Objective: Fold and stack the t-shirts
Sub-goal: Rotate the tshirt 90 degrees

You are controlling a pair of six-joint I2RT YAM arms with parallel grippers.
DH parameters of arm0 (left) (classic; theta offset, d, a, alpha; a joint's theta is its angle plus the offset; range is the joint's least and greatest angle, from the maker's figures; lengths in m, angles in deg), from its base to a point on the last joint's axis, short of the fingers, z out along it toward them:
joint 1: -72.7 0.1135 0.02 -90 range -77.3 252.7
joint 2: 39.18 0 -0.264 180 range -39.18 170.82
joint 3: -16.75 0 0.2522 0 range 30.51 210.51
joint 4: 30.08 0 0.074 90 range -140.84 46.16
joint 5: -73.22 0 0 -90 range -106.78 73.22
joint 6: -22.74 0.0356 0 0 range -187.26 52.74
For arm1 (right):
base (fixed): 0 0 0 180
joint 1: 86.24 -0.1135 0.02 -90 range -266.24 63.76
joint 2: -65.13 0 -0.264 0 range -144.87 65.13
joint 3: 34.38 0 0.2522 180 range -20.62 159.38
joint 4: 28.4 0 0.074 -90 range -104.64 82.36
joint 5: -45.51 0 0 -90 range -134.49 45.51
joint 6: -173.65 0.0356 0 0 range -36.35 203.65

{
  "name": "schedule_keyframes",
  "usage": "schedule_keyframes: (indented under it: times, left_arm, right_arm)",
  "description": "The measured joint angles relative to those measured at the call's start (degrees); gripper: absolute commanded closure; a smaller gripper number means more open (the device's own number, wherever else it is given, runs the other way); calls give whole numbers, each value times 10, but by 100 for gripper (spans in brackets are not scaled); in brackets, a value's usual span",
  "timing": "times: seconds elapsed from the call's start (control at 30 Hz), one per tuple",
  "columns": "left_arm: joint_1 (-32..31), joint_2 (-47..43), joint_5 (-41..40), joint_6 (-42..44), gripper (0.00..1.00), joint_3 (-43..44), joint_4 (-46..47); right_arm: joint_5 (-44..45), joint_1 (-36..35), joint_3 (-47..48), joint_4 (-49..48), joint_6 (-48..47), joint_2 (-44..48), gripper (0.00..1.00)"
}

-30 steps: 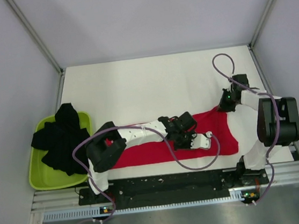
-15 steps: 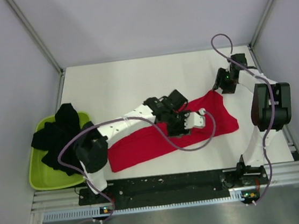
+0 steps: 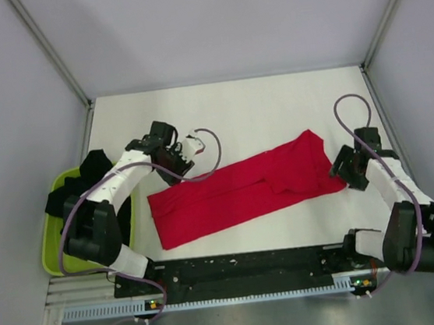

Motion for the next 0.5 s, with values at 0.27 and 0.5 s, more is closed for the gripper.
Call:
schedule_keyframes:
  times: [0.27, 0.5]
  left_arm:
    - [57, -13, 13, 3, 48, -14, 9]
    - [64, -24, 42, 19, 46, -52, 12]
  right_arm:
    - [-6, 0, -41, -26, 40, -77, 100]
    - [-37, 0, 198, -20, 28, -317, 100]
